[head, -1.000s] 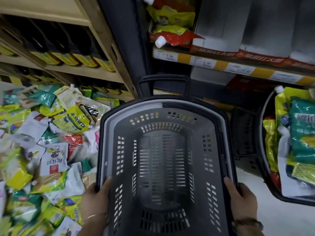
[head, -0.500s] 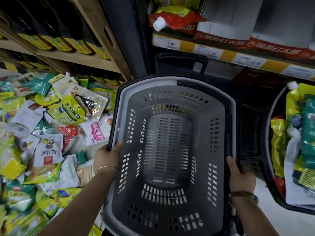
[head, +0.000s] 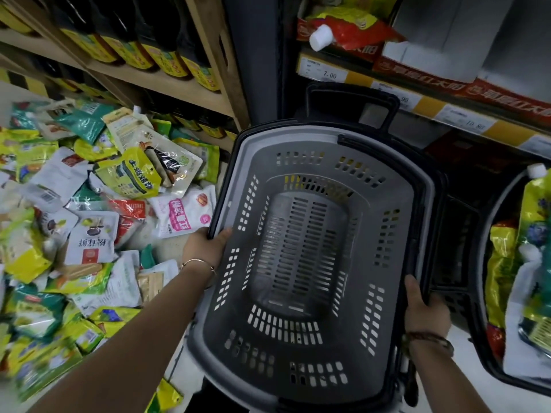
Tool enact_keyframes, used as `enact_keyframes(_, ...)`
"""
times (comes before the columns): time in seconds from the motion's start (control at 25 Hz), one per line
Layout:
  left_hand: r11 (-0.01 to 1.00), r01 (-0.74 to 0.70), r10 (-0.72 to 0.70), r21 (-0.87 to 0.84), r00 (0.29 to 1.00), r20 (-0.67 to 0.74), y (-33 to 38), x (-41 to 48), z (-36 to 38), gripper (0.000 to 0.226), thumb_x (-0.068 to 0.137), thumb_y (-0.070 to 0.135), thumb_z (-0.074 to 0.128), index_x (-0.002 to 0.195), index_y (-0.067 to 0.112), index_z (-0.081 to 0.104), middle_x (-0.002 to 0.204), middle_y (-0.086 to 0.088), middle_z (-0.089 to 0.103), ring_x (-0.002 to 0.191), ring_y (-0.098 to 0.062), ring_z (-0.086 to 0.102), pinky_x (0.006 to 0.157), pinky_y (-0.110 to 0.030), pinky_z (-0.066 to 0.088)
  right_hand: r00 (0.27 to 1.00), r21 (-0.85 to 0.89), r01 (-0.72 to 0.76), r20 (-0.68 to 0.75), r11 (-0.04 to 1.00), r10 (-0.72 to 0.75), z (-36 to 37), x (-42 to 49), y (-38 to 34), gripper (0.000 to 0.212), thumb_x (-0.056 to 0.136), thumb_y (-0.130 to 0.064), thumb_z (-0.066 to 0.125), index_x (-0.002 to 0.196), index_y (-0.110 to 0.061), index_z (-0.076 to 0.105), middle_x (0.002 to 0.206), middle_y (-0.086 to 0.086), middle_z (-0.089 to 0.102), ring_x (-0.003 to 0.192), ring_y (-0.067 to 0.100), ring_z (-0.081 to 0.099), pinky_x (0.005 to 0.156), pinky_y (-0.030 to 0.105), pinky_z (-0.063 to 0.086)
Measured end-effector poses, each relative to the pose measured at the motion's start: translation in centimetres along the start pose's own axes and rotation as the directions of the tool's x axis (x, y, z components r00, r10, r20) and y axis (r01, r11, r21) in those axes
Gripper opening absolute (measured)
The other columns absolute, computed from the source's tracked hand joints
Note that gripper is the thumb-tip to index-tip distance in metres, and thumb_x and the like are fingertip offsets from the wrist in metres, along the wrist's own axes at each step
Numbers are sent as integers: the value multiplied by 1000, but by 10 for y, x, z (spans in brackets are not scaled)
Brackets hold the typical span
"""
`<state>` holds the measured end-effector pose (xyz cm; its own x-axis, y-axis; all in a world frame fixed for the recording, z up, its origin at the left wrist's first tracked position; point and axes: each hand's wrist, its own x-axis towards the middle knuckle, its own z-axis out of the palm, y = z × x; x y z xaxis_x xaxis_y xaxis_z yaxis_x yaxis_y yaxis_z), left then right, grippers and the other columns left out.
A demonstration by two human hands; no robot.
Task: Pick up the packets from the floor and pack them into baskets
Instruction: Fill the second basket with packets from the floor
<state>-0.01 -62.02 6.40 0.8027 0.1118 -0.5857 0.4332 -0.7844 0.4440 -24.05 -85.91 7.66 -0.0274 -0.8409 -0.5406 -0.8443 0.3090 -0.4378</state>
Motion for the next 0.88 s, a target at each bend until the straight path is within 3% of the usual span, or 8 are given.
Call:
enact_keyframes(0.12,998,-14,17,-56,998,60,-1,-5,-6,35,86,27,64,114,6,60,106,-13,66,100,-31,61,85,-31,44,999,-97,-6,44,995,11,-5,-3,-6,51,92,-44,51,92,6,55,91,24,59,81,33,50,71,37,38)
enact_keyframes(0.24,979,22,-11,-203,999,52,-4,-12,-20,35,85,18,65,118,10,55,103,-9,64,94,-27,60,87,-30,47,999,-146,42,38,988,-37,-15,-22,-13,41,91,-31,57,116,1,56,112,23,61,101,39,55,77,35,38)
enact_keyframes(0.4,944,-42,54,-327,998,28,-14,-33,-48,20,87,2,56,106,10,56,80,-3,59,83,-21,53,64,-7,41,965,-107,255,-33,961,-259,-17,-74,-27,55,78,-36,51,128,-12,52,130,14,54,114,34,52,93,38,40)
enact_keyframes(0.52,927,-79,98,-365,995,33,-31,-50,-73,23,87,3,58,110,6,58,97,-8,61,88,-17,54,80,-19,40,899,-81,427,146,901,-413,11,-118,-43,45,90,-18,58,133,-10,48,136,10,52,117,31,52,97,34,38)
enact_keyframes(0.6,922,-107,116,-371,993,1,-52,-62,-92,24,87,3,58,112,7,58,98,-3,59,89,-15,54,80,-18,37,804,-144,568,310,811,-508,45,-155,-55,41,91,-17,58,131,-12,49,131,9,56,114,29,56,93,33,41)
enact_keyframes(0.72,917,-111,95,-384,994,-60,-96,-73,-117,26,87,3,58,112,8,59,100,0,59,90,-16,55,80,-21,38,600,-83,750,502,656,-623,95,-211,-66,39,89,-16,60,128,-13,53,127,6,59,114,25,56,90,28,41)
enact_keyframes(0.88,907,-9,-51,-422,990,-131,-179,-77,-138,26,87,1,58,112,6,59,103,-3,60,92,-16,56,82,-24,39,347,2,868,712,496,-610,154,-276,-59,37,90,-16,57,126,-13,53,128,3,56,119,21,51,97,30,41)
